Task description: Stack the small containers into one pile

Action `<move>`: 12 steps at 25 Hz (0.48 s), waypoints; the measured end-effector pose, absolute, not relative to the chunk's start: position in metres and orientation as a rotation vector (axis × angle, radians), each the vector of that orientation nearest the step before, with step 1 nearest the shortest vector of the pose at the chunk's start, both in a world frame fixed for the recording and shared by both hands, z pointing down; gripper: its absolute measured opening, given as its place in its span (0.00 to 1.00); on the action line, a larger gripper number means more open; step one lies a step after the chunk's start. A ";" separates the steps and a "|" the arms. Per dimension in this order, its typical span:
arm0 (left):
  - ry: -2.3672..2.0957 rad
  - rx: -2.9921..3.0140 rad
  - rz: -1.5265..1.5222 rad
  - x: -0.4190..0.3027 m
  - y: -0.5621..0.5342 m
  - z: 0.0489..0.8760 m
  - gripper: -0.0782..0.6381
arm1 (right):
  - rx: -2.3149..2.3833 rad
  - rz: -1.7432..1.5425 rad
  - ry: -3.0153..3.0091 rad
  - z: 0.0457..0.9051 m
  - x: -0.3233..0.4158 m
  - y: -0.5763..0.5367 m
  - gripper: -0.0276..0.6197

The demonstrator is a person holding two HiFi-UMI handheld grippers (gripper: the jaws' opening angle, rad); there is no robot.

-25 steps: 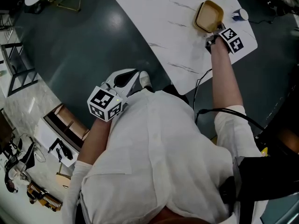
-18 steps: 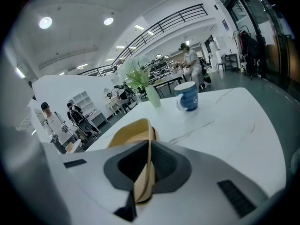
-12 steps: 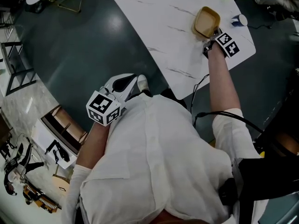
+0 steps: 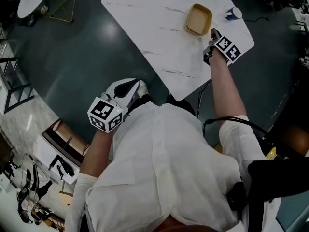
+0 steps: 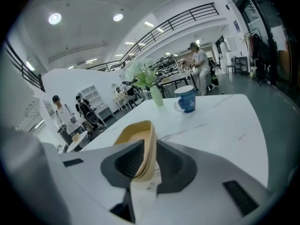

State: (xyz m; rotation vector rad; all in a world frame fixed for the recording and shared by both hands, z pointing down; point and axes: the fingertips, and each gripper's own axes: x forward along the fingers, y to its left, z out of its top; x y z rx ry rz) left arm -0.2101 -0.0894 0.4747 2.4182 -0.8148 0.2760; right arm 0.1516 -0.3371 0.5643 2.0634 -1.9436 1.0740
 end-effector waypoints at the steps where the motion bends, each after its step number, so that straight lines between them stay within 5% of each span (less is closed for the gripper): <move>1: -0.810 2.423 0.274 -0.206 -0.088 0.475 0.12 | 2.043 1.073 -1.963 0.562 0.151 -0.332 0.14; 12: -0.890 2.464 0.249 -0.144 -0.063 0.455 0.12 | 1.426 0.972 -2.247 0.549 0.111 -0.209 0.06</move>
